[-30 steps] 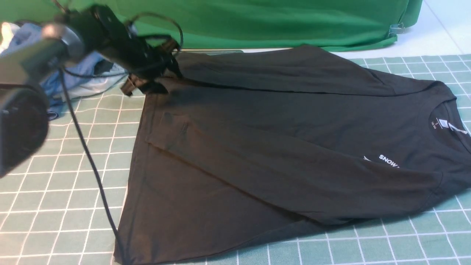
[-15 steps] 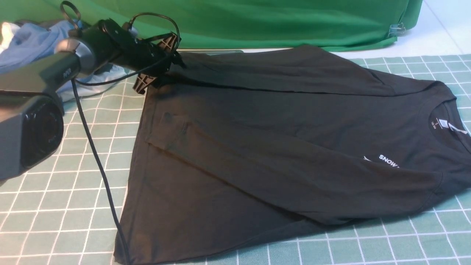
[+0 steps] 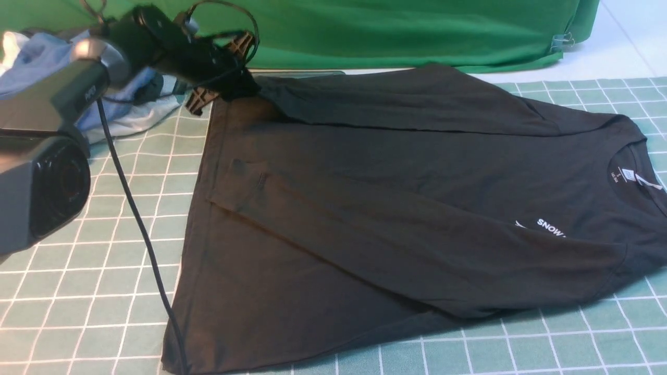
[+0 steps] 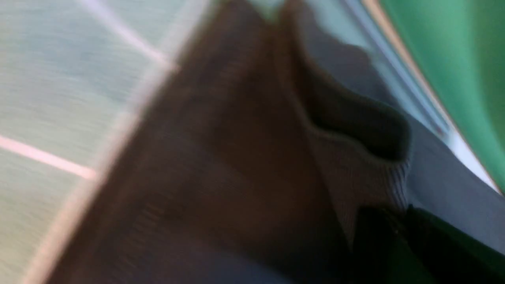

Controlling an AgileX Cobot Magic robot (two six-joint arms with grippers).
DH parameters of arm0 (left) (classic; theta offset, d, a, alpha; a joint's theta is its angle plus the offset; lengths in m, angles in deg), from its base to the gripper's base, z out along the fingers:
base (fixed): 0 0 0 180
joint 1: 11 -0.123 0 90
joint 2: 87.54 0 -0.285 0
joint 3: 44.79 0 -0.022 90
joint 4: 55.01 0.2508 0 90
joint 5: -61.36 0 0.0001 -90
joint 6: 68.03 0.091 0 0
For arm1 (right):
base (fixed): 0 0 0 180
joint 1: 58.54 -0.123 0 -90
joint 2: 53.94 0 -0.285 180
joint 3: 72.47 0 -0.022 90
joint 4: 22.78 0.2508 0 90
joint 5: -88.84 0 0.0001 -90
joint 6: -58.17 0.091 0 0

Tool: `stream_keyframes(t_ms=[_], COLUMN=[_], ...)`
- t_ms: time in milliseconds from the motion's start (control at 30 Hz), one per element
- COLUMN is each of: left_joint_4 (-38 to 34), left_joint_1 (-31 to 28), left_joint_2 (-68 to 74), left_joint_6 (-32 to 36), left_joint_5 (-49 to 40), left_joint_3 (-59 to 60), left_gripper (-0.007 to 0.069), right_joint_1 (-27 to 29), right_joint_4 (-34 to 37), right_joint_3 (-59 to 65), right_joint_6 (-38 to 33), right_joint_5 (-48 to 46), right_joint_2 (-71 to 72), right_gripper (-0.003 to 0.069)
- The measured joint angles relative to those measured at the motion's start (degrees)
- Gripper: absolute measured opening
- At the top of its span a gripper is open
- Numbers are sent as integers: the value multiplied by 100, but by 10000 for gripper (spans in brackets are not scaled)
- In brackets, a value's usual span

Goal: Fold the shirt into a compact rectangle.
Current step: 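Fold the left side of the dark shirt inward over its body with the left gripper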

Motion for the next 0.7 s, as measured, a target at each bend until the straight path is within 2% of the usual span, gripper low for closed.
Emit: stream_keyframes(t_ms=[267,400,567,700], left_joint_4=[142,212,391,1144], left_joint_1=[-36,-87,51,225], left_joint_2=[0,-183,-801,-1728], left_joint_6=[-262,-456,-368,-262], left_joint_5=[-2282,-2595,-2638,-2643], left_joint_3=[-2116,-2623,-1659,-32], left_gripper=[17,17,17,17], right_joint_1=[0,0,0,0], right_joint_4=[0,2,3,3], right_joint_3=[0,-4,-4,-21], right_joint_6=[22,22,22,16], right_joint_5=[65,-29,-29,-222], right_joint_2=[0,0,-96,-343], right_gripper=[178,182,186,192])
